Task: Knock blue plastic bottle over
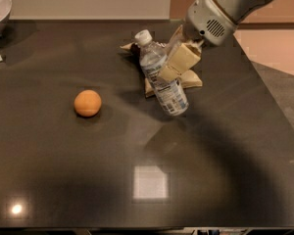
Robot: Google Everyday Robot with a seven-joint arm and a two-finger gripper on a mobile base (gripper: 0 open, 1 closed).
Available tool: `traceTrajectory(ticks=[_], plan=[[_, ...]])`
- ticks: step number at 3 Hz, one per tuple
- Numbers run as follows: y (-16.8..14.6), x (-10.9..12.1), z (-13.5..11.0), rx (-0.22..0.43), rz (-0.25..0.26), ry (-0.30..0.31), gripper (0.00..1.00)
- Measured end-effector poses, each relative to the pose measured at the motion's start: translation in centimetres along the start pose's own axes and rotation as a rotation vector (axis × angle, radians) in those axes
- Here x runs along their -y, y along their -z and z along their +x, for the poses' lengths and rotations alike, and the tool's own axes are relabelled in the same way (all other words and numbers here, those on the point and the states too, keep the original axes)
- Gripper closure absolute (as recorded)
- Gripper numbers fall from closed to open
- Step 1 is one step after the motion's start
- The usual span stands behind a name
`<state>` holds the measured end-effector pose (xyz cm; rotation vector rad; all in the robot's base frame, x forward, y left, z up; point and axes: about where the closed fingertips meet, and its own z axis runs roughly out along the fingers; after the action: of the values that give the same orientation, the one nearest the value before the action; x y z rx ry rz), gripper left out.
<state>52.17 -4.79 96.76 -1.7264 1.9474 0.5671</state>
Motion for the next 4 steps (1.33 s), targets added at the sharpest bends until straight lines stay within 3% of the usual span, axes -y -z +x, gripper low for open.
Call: traceTrajectory(ticks=[1,3,4], plan=[[1.6,-1.7,2.8,-0.142,-0.016,0.016,1.0],[1.3,-4.1,6.3,-0.354,-0.008,0.081,1.0],[0.8,-5.0,7.6,-0.43,-0.008,0.106,1.0]])
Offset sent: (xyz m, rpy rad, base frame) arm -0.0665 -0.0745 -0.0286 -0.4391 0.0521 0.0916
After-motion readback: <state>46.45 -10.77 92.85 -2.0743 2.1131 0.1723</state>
